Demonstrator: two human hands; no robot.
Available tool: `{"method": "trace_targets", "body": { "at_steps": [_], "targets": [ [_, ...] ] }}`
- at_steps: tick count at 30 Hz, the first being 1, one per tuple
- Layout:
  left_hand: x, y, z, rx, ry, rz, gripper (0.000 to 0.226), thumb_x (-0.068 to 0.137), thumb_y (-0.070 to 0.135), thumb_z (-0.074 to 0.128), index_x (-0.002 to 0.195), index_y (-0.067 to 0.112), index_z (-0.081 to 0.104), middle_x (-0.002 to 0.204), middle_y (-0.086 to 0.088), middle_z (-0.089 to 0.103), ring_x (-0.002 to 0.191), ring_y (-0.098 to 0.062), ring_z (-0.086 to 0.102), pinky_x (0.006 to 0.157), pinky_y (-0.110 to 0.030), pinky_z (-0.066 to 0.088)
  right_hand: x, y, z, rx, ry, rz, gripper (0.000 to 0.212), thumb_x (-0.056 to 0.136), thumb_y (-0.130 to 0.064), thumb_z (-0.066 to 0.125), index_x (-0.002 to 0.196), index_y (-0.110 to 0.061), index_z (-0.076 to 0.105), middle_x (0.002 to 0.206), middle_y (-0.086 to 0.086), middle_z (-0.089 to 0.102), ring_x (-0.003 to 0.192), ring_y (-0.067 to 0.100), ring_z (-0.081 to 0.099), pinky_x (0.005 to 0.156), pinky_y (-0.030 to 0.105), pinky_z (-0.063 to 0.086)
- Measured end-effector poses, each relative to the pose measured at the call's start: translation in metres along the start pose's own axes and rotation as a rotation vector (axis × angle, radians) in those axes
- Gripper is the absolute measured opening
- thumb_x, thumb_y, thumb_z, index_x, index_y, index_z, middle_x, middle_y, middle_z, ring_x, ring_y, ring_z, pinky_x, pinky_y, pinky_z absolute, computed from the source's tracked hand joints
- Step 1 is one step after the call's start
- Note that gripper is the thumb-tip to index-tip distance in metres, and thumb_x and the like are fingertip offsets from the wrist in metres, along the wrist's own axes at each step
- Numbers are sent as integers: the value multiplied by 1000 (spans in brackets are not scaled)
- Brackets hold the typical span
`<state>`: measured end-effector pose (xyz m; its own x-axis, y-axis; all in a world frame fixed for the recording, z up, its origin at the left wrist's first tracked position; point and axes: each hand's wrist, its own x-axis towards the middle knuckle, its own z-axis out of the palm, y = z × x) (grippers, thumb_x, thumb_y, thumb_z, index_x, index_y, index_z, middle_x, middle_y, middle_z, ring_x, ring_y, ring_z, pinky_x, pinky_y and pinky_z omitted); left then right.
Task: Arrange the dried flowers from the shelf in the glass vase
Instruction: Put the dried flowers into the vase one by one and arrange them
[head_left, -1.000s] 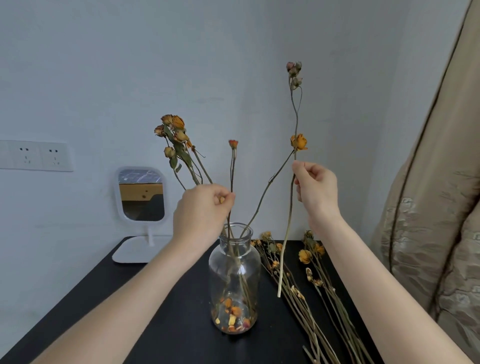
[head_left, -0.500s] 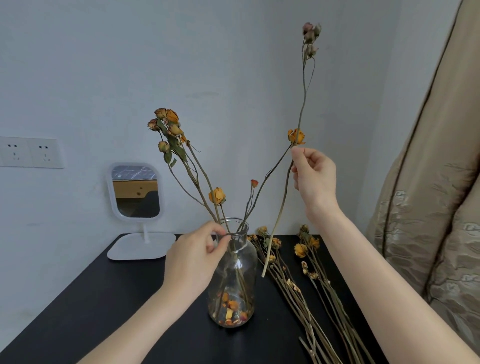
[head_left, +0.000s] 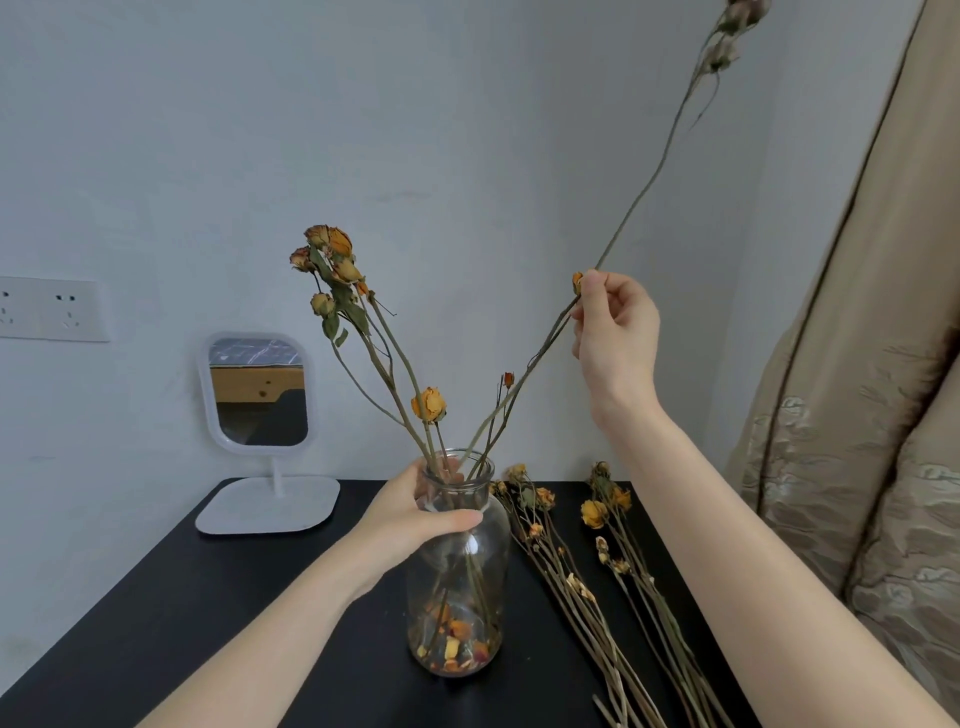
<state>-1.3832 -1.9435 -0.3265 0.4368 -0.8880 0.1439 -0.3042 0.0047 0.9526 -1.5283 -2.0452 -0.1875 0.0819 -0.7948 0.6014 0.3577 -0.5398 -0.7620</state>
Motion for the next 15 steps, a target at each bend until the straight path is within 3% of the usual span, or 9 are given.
{"method": "trace_targets", "body": {
  "at_steps": [9, 15],
  "targets": [
    [-6, -4, 15, -32, 144, 41, 45, 62, 34, 83, 96, 40, 54, 95, 23, 62, 90, 8, 55, 66, -10, 38, -5, 11, 3, -180, -60, -80, 21, 97, -22, 44, 77, -25, 48, 69, 1, 47, 67, 17, 43, 63, 33, 38],
    [-6, -9, 21, -39, 189, 69, 50, 61, 37, 83, 101, 40, 52, 102, 18, 62, 97, 3, 55, 70, -14, 39, -32, 38, 0, -340, -212, -71, 16, 96, -20, 48, 81, -23, 51, 67, -7, 55, 61, 5, 50, 54, 7, 38]
  ]
}}
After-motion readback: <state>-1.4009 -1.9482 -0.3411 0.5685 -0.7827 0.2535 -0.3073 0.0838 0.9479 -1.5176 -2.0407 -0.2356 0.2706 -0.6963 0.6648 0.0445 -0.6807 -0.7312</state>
